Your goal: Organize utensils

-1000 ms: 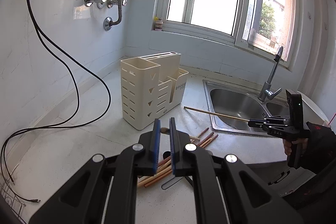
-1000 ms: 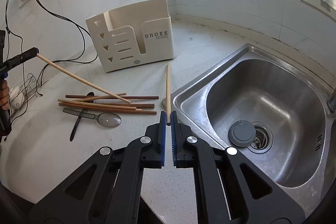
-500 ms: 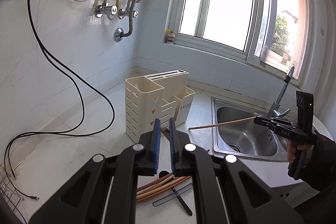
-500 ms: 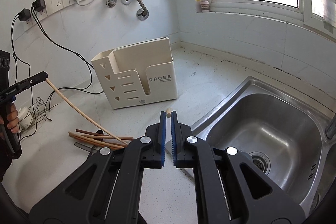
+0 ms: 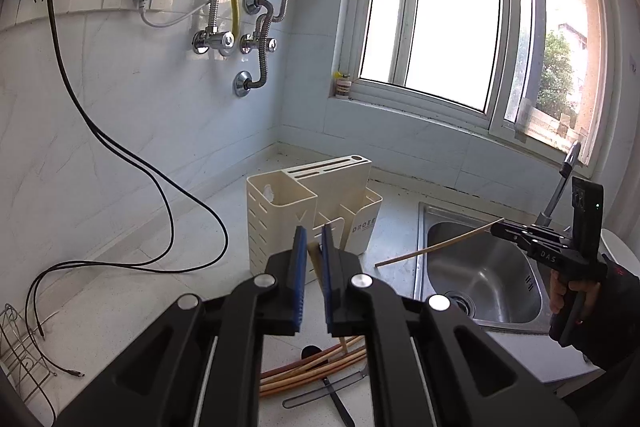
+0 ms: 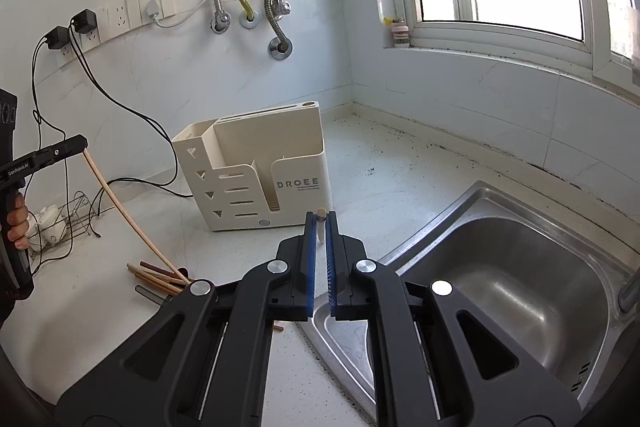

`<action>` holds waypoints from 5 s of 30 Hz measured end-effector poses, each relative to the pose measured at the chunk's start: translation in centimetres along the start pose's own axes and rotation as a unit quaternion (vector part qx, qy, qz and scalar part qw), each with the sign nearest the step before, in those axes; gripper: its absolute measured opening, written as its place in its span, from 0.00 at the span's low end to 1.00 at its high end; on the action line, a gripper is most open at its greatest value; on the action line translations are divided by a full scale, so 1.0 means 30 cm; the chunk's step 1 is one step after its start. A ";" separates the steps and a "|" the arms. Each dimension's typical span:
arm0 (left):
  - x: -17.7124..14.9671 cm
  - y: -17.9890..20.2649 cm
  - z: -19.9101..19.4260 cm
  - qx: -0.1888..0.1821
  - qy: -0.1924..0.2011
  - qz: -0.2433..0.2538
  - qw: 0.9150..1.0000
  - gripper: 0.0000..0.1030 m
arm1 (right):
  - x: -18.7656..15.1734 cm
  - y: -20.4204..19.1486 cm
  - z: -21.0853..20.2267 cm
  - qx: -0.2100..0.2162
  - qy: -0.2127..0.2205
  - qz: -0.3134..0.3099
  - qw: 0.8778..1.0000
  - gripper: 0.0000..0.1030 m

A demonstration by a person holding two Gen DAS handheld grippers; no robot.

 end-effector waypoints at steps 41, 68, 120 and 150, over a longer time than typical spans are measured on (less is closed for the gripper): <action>0.238 0.047 0.032 -0.029 0.049 -0.037 0.998 0.06 | 0.120 0.050 0.166 0.020 -0.033 0.002 0.999 0.23; 0.252 0.087 -0.016 -0.026 0.064 -0.042 0.997 0.06 | -0.325 0.728 0.301 -0.155 -0.199 0.118 0.960 0.45; 0.241 0.112 0.036 0.025 0.036 -0.054 0.998 0.06 | -0.422 0.876 0.621 -0.135 -0.248 0.052 0.958 0.06; 0.483 0.038 0.045 -0.007 0.170 -0.116 0.979 0.06 | 0.663 0.057 -0.019 0.020 0.124 -0.058 0.990 0.05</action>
Point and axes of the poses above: each gripper's, at about its wrist camera, not at the fingertips, and z roughly the way its jaws point, y to its right, x to its top, the point moved 3 cm from there along z, roughly the way its jaws point, and after that the axes turned 12 degrees about x, right-handed, at the moved point
